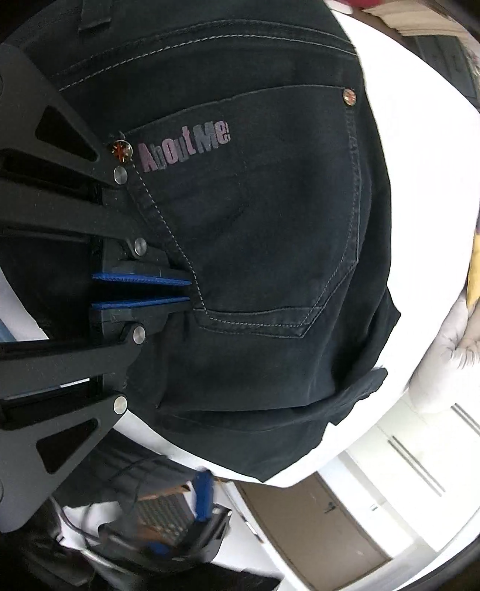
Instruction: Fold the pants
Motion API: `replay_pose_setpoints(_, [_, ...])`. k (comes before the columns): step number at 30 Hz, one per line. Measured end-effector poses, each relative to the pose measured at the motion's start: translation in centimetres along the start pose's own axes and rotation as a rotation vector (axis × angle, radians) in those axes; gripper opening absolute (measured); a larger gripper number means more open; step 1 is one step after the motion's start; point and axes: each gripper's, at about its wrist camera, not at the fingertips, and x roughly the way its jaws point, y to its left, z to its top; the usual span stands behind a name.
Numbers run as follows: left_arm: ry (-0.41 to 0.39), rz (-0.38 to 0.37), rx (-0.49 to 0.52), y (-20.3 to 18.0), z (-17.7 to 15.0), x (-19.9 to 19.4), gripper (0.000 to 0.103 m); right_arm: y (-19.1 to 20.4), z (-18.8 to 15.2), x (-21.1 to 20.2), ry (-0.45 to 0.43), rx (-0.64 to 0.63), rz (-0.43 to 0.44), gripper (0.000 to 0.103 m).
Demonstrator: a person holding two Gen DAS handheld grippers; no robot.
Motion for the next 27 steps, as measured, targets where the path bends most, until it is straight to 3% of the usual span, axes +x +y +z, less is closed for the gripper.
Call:
replay_pose_setpoints(6, [-0.012, -0.005, -0.02, 0.7, -0.5, 0.5, 0.007, -14.9, 3.3, -6.7, -0.342, 0.548, 0.117, 0.072])
replay_pose_setpoints(10, [-0.017, 0.001, -0.024, 1.4, -1.3, -0.2, 0.007, -24.9, 5.3, -5.8, -0.453, 0.853, 0.176, 0.068])
replay_pose_setpoints(17, [-0.003, -0.001, -0.045, 2.2, -1.7, 0.1, 0.007, -33.4, 6.1, -1.0, -0.423, 1.122, 0.14, 0.058])
replay_pose_setpoints(22, [0.01, -0.029, -0.074, 3.4, -1.6, 0.3, 0.007, -35.3, 7.3, 3.1, -0.341, 1.193, 0.108, 0.058])
replay_pose_setpoints(27, [0.014, -0.034, -0.089, 3.7, -1.7, 0.2, 0.007, -37.5, 7.4, 4.8, -0.363, 1.244, 0.124, 0.051])
